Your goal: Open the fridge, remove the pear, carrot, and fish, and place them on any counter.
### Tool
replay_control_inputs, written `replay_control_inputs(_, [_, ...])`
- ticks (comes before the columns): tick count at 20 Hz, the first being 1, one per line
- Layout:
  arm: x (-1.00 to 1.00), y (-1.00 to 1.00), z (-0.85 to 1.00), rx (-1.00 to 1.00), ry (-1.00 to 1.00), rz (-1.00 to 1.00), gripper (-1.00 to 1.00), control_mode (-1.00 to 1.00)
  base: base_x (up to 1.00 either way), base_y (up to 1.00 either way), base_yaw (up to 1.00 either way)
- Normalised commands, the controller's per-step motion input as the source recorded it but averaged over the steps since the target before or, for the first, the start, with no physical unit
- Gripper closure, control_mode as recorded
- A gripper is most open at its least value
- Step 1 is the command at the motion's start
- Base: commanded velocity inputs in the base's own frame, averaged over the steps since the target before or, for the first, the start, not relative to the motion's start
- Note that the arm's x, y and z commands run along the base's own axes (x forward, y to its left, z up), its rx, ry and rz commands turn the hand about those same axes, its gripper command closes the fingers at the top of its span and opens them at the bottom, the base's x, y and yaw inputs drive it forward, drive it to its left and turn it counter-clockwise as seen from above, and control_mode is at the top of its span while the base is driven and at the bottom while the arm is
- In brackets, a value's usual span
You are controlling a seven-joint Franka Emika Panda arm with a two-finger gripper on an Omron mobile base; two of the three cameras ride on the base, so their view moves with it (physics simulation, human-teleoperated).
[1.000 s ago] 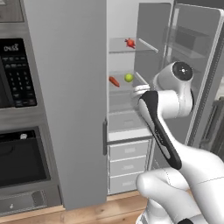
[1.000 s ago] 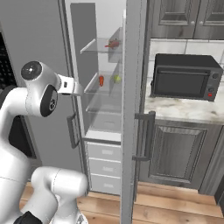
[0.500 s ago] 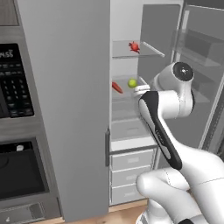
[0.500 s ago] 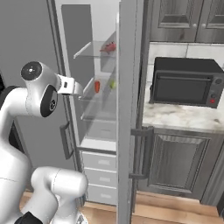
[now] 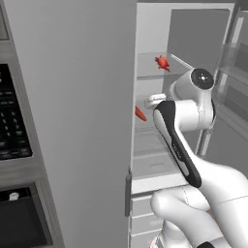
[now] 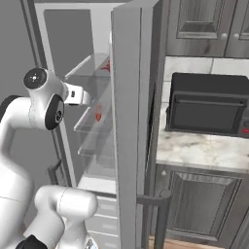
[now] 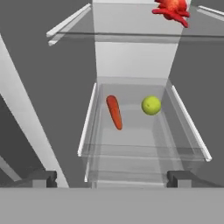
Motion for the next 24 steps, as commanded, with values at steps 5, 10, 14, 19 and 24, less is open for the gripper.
replay_control_inputs(5, [0.0, 0.0, 0.0, 0.0, 0.0, 0.0, -1.0, 1.0, 0.59, 0.0, 0.0])
replay_control_inputs(10, [0.0, 0.0, 0.0, 0.0, 0.0, 0.0, -1.0, 1.0, 0.54, 0.0, 0.0])
replay_control_inputs(14, [0.0, 0.0, 0.0, 0.0, 0.0, 0.0, -1.0, 1.0, 0.33, 0.0, 0.0])
replay_control_inputs(19, [0.01, 0.0, 0.0, 0.0, -0.05, -0.03, -1.0, -1.0, 0.0, 0.0, 0.0])
replay_control_inputs(24, [0.0, 0.0, 0.12, 0.0, -0.1, -0.15, -1.0, -1.0, 0.0, 0.0, 0.0])
